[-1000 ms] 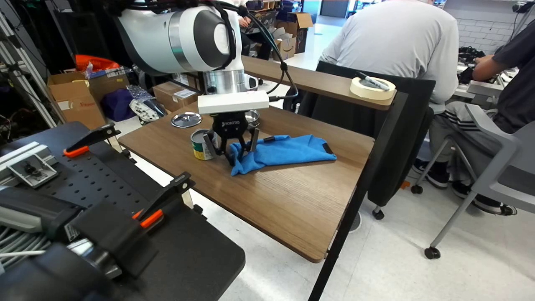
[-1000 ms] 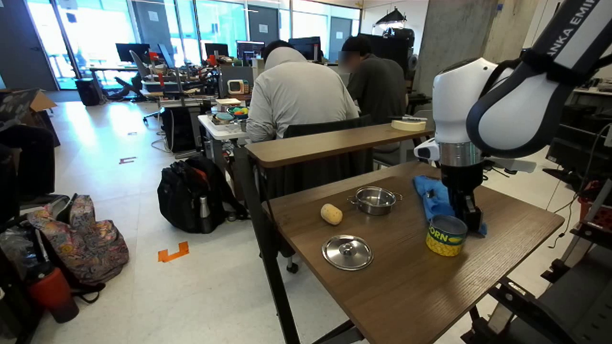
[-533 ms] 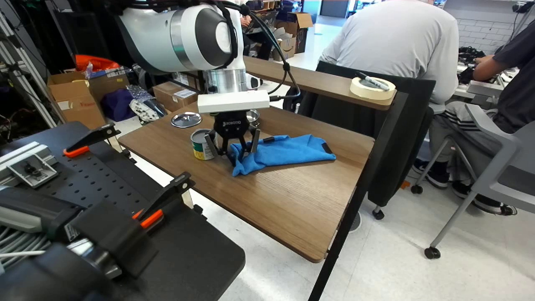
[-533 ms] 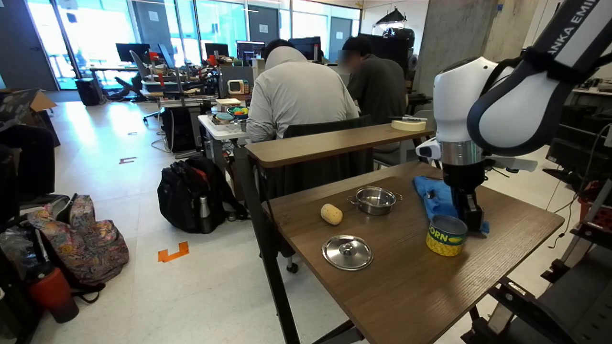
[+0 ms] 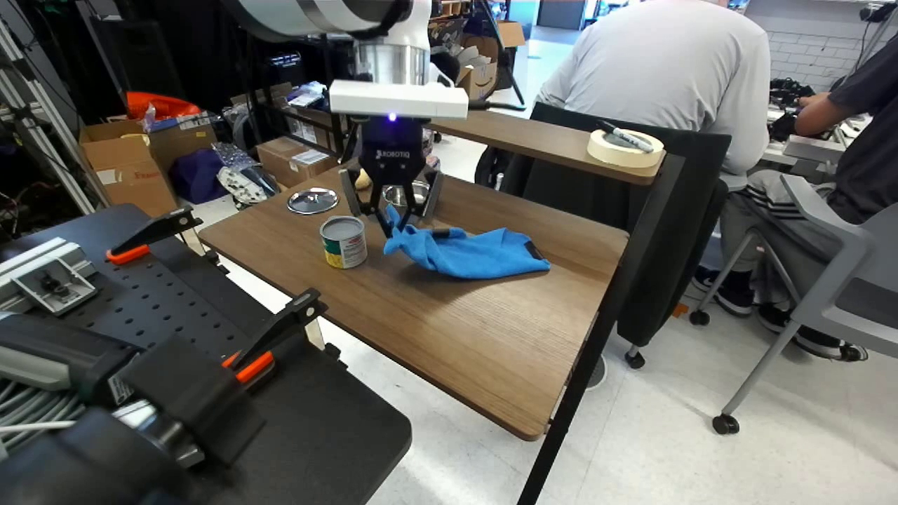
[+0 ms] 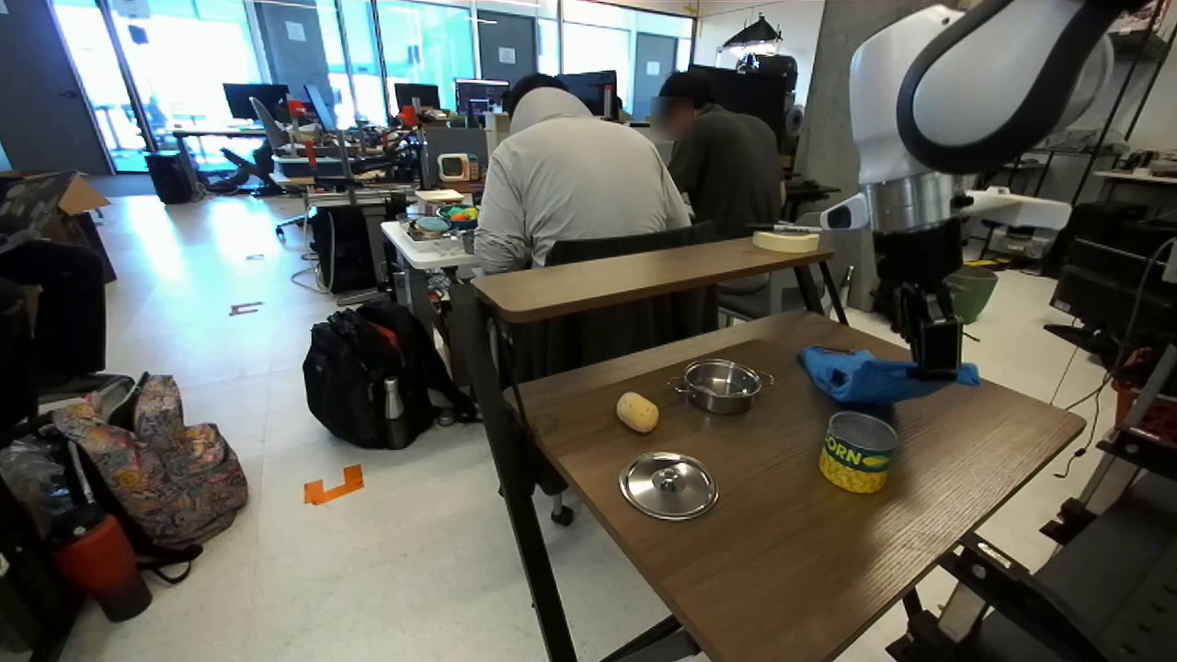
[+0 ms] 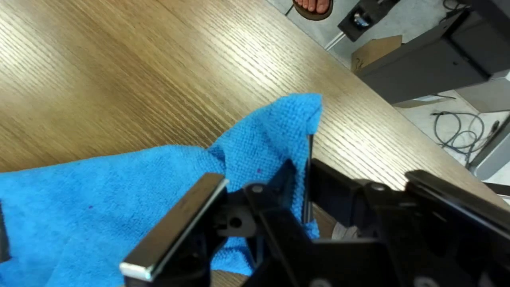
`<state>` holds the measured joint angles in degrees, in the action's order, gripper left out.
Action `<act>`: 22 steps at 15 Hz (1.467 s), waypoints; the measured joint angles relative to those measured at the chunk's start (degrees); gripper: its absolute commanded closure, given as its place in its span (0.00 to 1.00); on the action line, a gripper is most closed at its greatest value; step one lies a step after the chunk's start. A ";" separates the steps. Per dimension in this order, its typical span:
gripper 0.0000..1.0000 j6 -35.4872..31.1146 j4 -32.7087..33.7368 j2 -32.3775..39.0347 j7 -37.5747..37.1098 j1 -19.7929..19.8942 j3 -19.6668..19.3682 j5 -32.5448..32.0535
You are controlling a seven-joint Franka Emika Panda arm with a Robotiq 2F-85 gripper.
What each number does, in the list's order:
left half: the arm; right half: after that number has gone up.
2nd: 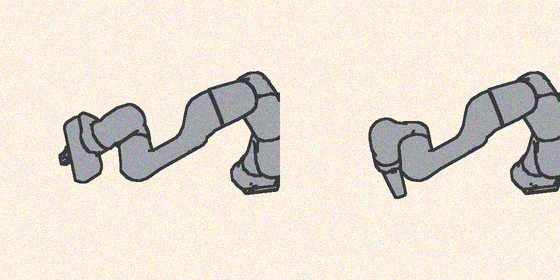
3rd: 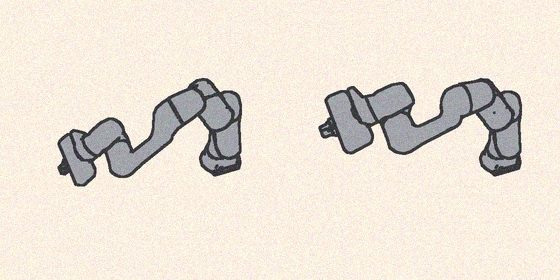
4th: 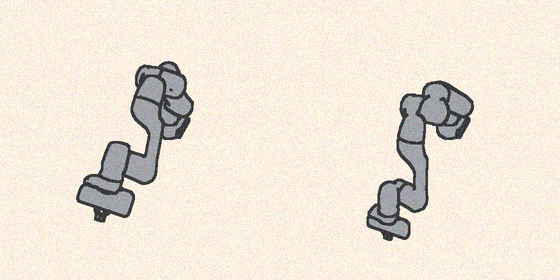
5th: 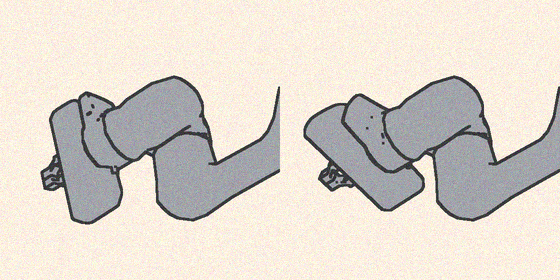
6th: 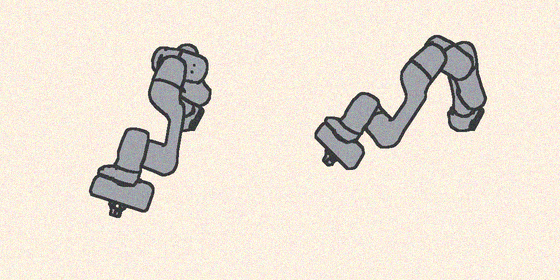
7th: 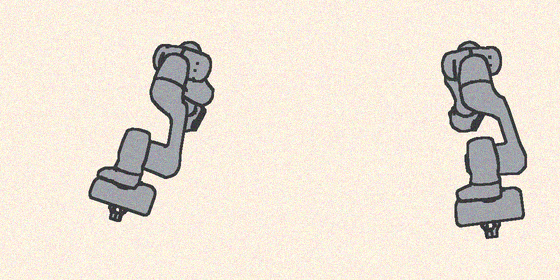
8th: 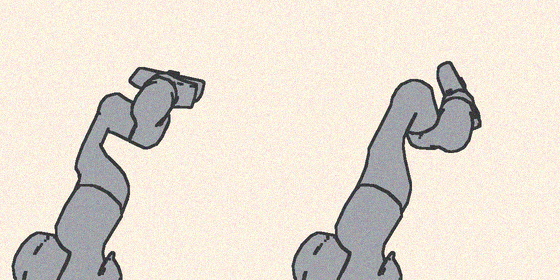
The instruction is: Fold the cloth on the table
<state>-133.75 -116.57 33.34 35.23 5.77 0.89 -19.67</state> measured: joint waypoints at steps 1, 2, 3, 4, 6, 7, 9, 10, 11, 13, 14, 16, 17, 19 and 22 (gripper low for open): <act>0.97 1.89 0.42 -1.24 0.68 0.21 0.09 1.08; 0.97 3.99 1.26 -2.09 1.33 0.33 0.10 2.06; 0.97 6.19 2.55 -2.56 1.89 0.38 0.10 3.02; 0.97 8.18 4.03 -2.68 2.32 0.38 0.10 3.81; 0.97 11.28 6.98 -2.30 2.88 0.38 0.12 4.89; 0.97 12.35 8.44 -1.75 2.89 0.38 0.13 5.19; 0.97 13.27 11.47 0.19 2.89 0.38 0.15 5.59; 0.97 13.56 13.17 1.55 2.88 0.38 0.16 5.83; 0.97 13.83 14.99 3.08 2.87 0.38 0.15 6.21; 0.97 14.82 19.15 6.40 2.74 0.46 0.12 7.25; 0.97 15.65 21.59 8.19 2.70 0.64 0.08 7.92; 0.97 17.38 26.69 11.75 2.55 1.31 0.04 9.00; 0.97 18.21 29.19 13.46 2.48 1.73 0.03 9.53; 0.97 19.61 33.75 16.55 2.11 2.66 0.00 10.77; 0.97 19.91 39.21 20.51 -0.02 3.97 -0.26 11.60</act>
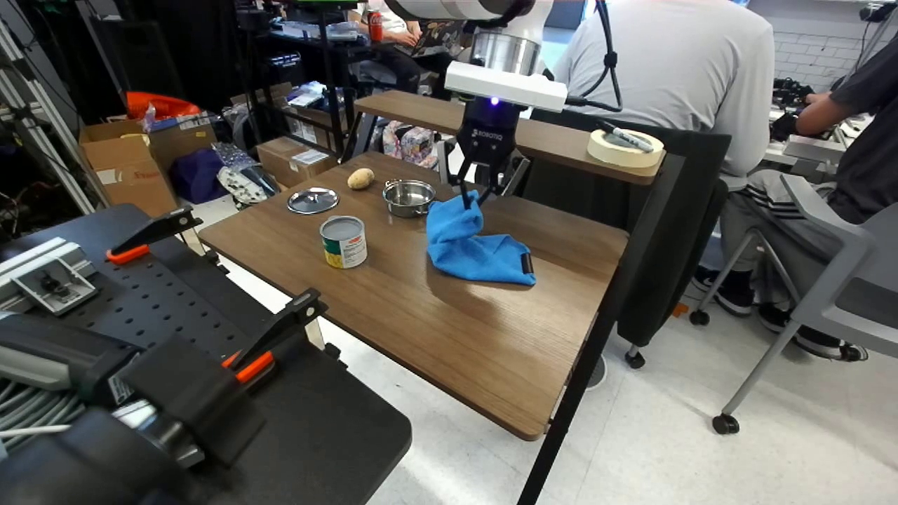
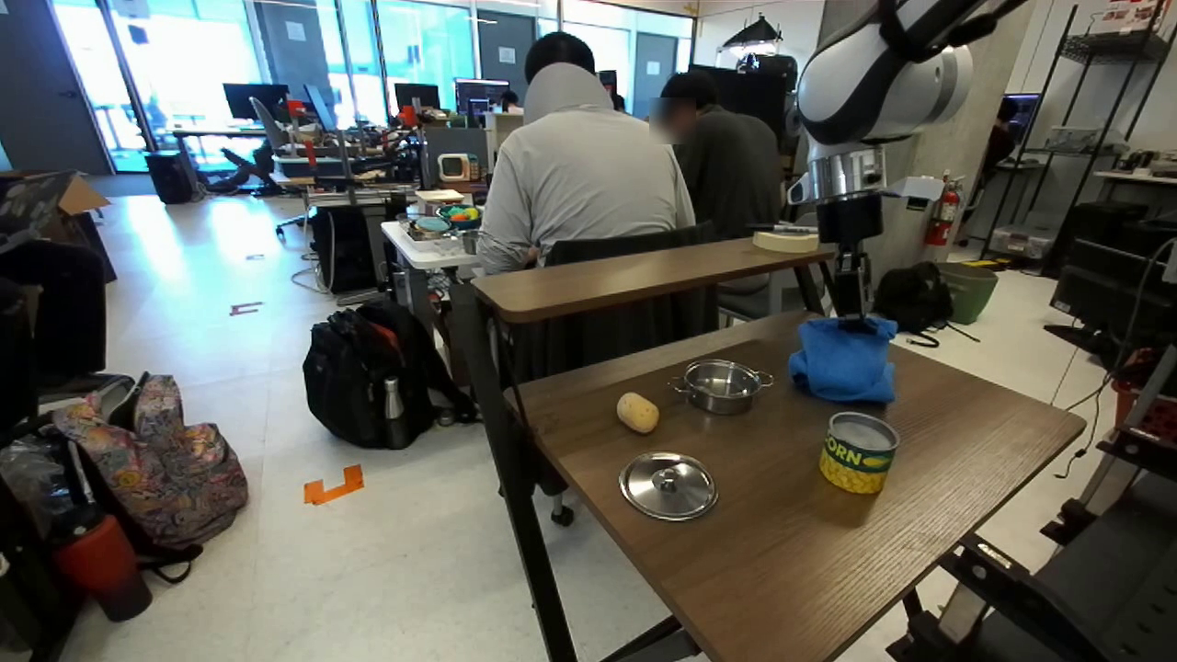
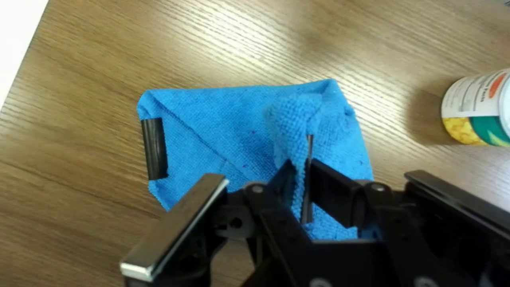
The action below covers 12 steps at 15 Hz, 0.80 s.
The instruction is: Fold the cloth on the table
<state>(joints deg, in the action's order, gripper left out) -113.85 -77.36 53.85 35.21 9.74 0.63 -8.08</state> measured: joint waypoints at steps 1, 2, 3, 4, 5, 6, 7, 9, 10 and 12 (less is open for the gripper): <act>0.97 -0.01 1.51 1.21 -0.92 0.29 -0.19 0.01; 0.97 -0.06 2.85 2.34 -1.90 0.45 -0.43 0.01; 0.97 -0.19 4.08 3.42 -2.88 0.51 -0.70 0.01; 0.97 -0.56 5.10 4.40 -3.92 0.52 -0.93 -0.04; 0.97 -1.45 5.98 5.35 -5.05 0.50 -1.15 -0.15; 0.97 -2.99 6.72 6.27 -6.41 0.44 -1.41 -0.33; 0.97 -4.59 7.35 7.19 -7.68 0.35 -1.75 -0.48; 0.97 -7.34 8.52 8.92 -10.20 0.08 -2.59 -0.82; 0.97 -8.04 9.09 9.71 -11.29 -0.03 -3.00 -0.96; 0.59 -8.87 10.18 11.11 -13.27 -0.15 -3.71 -1.32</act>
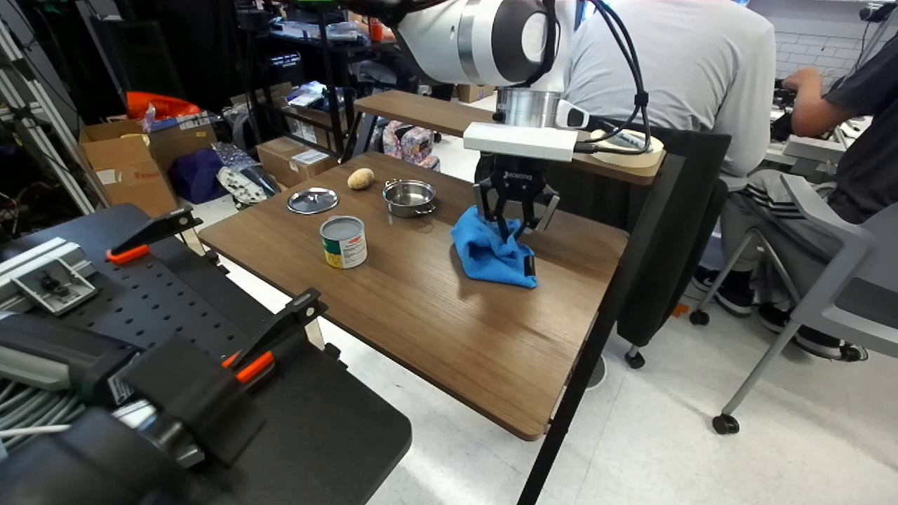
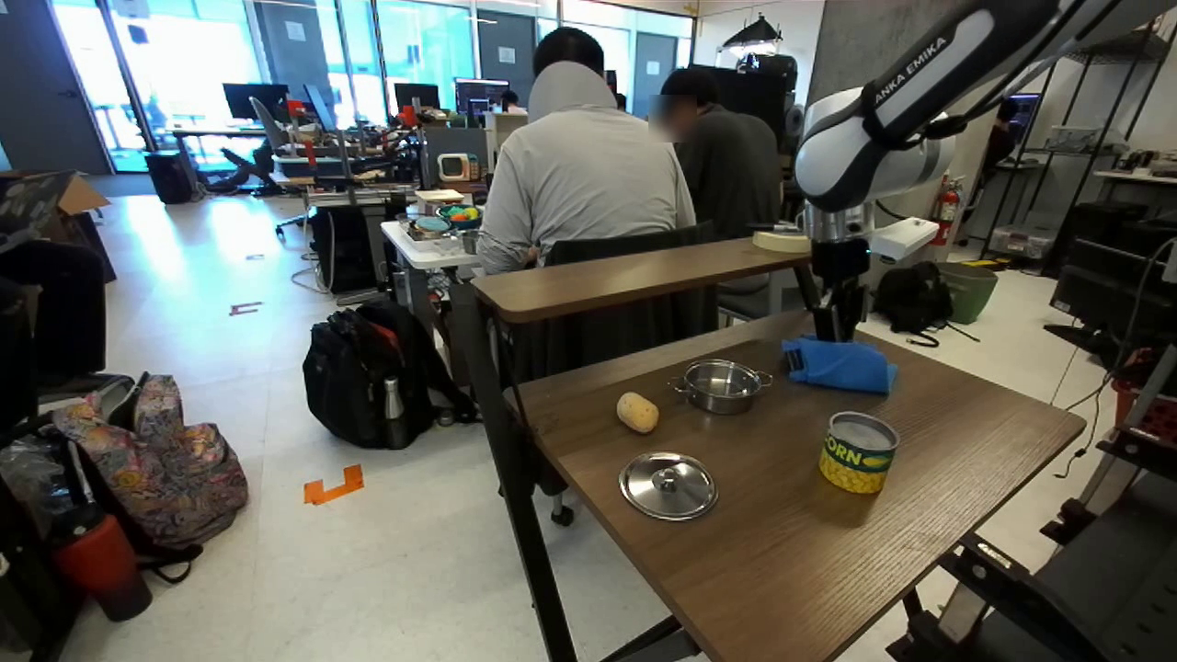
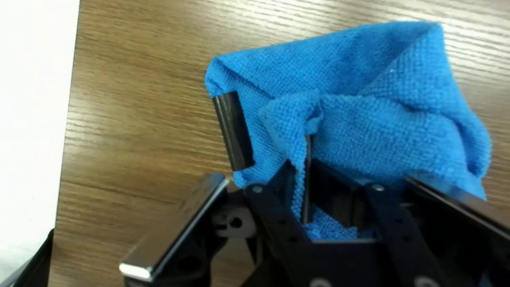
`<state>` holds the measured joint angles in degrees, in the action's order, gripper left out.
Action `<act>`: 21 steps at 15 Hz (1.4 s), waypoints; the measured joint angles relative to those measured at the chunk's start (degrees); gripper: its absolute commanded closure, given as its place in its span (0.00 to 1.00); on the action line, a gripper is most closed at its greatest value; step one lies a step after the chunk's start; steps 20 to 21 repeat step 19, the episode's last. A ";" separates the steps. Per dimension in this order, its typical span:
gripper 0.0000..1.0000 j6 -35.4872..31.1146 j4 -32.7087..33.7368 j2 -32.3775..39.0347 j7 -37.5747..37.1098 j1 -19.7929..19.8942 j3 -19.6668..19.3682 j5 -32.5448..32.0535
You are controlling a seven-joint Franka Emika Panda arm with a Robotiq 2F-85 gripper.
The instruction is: Fold the cloth on the table
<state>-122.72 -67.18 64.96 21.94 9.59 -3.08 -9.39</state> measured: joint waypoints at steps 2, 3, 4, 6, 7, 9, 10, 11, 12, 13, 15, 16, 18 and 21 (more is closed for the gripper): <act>0.45 -0.04 0.87 1.04 -1.72 -0.03 -0.56 -0.37; 0.39 -0.04 1.23 1.46 -2.39 -0.03 -0.80 -0.40; 0.33 -0.04 1.58 1.80 -2.97 -0.03 -1.02 -0.41; 0.18 -0.04 2.02 2.14 -3.99 -0.03 -1.33 -0.42; 0.09 -0.04 2.25 2.23 -4.36 -0.03 -1.41 -0.42; 0.00 -0.05 2.57 2.22 -4.91 -0.03 -1.43 -0.42; 0.00 -0.07 2.76 2.19 -5.13 -0.04 -1.43 -0.42; 0.00 -0.09 2.85 2.02 -5.23 -0.04 -1.43 -0.39; 0.00 -0.14 2.81 1.62 -5.26 -0.04 -1.41 -0.37; 0.00 -0.47 2.49 0.91 -5.31 -0.04 -1.37 -0.32; 0.00 -1.47 0.31 -1.83 -5.29 0.09 -1.01 0.11; 0.00 -1.57 -1.46 -3.76 -4.75 0.31 -0.53 0.42; 0.00 -1.57 -5.87 -8.10 -2.94 0.80 0.65 0.82; 0.00 -1.57 -7.66 -9.74 -2.62 0.85 0.92 0.84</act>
